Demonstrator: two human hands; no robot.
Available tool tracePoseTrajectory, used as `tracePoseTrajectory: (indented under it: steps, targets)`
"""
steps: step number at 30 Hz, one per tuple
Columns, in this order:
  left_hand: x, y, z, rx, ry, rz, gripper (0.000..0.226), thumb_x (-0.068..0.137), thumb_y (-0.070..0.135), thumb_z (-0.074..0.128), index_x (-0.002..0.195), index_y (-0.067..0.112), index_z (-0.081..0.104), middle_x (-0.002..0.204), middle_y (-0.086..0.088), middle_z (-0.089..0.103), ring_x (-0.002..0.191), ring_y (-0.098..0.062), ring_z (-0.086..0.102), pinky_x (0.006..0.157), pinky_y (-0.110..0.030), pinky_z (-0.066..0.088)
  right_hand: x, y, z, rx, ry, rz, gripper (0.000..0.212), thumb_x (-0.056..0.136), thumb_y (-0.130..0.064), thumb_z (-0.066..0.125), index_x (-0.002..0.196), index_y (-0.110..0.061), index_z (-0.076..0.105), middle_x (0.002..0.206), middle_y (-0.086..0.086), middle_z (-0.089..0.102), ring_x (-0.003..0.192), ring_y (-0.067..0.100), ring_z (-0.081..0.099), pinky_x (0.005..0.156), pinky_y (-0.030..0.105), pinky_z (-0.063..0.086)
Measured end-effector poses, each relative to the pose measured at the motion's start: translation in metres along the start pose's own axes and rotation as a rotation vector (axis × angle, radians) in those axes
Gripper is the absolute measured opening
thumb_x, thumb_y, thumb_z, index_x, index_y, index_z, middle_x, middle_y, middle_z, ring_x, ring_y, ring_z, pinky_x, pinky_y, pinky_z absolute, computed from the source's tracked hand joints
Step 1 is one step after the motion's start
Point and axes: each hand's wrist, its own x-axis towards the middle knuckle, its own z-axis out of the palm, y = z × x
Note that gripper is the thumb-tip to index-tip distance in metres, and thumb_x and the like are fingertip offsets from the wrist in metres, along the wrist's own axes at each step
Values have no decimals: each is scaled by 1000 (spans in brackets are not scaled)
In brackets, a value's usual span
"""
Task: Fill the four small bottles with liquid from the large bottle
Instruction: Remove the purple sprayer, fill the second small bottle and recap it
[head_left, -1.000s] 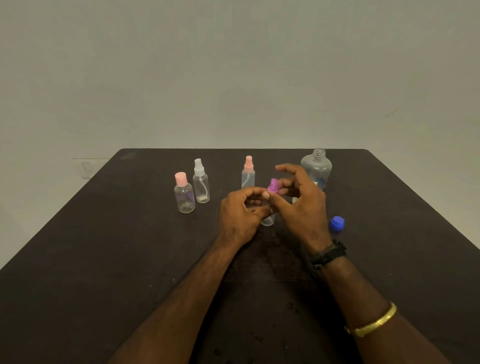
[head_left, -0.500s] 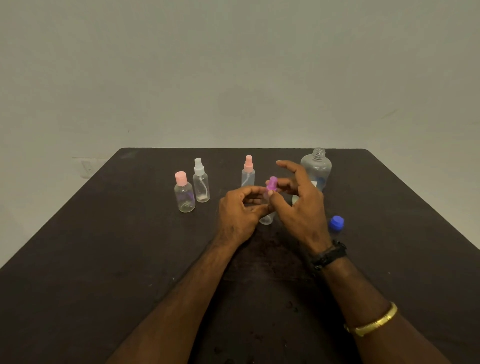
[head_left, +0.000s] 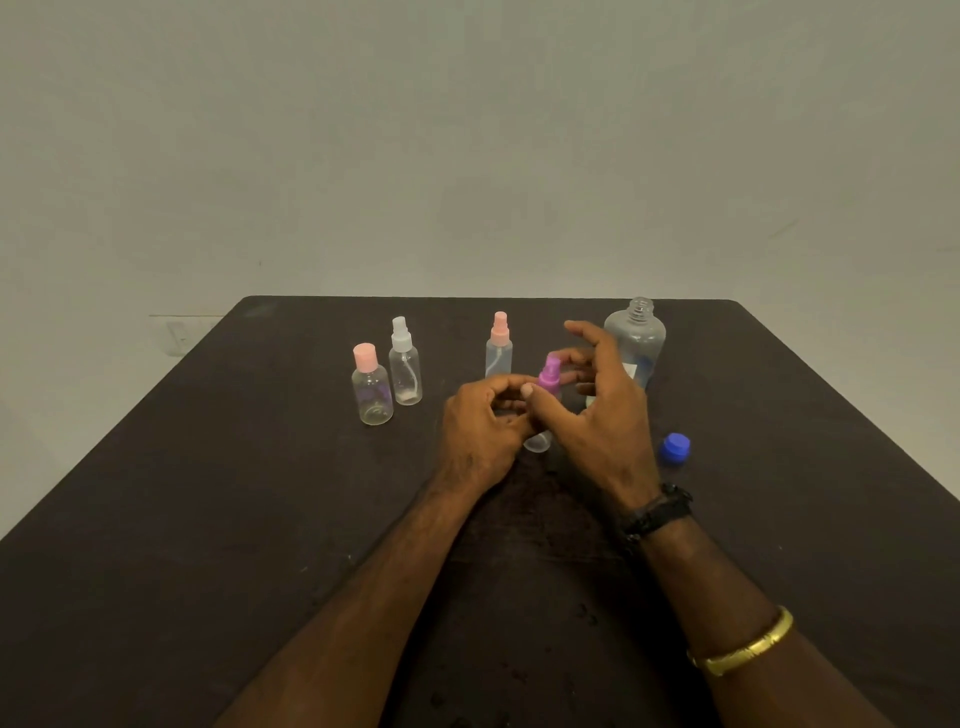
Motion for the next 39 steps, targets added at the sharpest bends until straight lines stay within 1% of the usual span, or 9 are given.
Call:
tracePoseTrajectory:
  steps: [2, 6, 12, 18, 22, 28, 33, 36, 39]
  targets:
    - [0, 1, 0, 4, -3, 10, 28, 80, 15, 84, 107, 16, 77, 95, 6, 77, 87, -3, 73, 78, -20, 60, 1, 2, -1, -37, 17, -5, 66, 83, -36, 83, 139, -22, 52, 99, -19, 63, 95, -1, 63, 82, 11, 52]
    - [0, 0, 1, -19, 1, 8, 33, 77, 17, 86, 108, 14, 77, 93, 5, 78, 86, -4, 74, 78, -23, 61, 2, 1, -3, -30, 45, -13, 59, 83, -29, 84, 134, -20, 57, 93, -15, 66, 90, 5, 66, 82, 20, 57]
    - [2, -7, 1, 9, -7, -30, 44, 74, 32, 89, 112, 16, 75, 95, 6, 78, 88, -4, 73, 80, -29, 63, 6, -12, -5, 33, 93, -50, 50, 84, -18, 84, 129, -20, 60, 93, -11, 69, 85, 7, 67, 78, 17, 56]
    - [1, -3, 0, -48, 3, -64, 36, 73, 15, 90, 106, 16, 76, 90, 8, 77, 83, 0, 73, 74, -16, 58, 20, -25, -10, 46, 123, -86, 50, 84, -18, 84, 128, -18, 60, 93, -10, 69, 80, 7, 67, 74, 16, 56]
    - [0, -2, -1, -84, 4, -71, 35, 74, 13, 89, 107, 14, 77, 92, 5, 79, 83, -4, 74, 75, -17, 59, 29, -34, -15, 63, 138, -115, 49, 86, -19, 83, 129, -16, 60, 94, -7, 70, 80, 9, 68, 74, 14, 55]
    - [1, -3, 0, -95, 30, -76, 37, 73, 13, 90, 107, 14, 77, 93, 4, 79, 82, -4, 74, 75, -17, 59, 36, -42, -22, 84, 187, -135, 46, 86, -18, 83, 127, -18, 61, 93, -6, 71, 79, 7, 69, 77, 18, 56]
    - [4, -8, 0, -97, 76, -113, 39, 71, 16, 92, 107, 13, 77, 92, 3, 79, 83, -7, 74, 79, -23, 62, 35, -40, -26, 71, 241, -158, 40, 88, -16, 80, 124, -20, 63, 95, -10, 69, 81, 9, 68, 77, 19, 56]
    - [5, -11, 0, -89, 91, -104, 42, 72, 20, 91, 110, 13, 76, 95, 4, 79, 86, -8, 75, 81, -27, 62, 32, -33, -26, 30, 253, -165, 35, 90, -15, 78, 121, -25, 65, 98, -10, 70, 87, 8, 68, 80, 16, 54]
    - [6, -11, 0, -90, 103, -79, 42, 73, 20, 90, 111, 11, 76, 97, 3, 79, 87, -8, 75, 82, -26, 62, 25, -17, -22, -36, 224, -141, 28, 91, -11, 75, 118, -17, 71, 102, -5, 72, 91, 8, 70, 81, 15, 55]
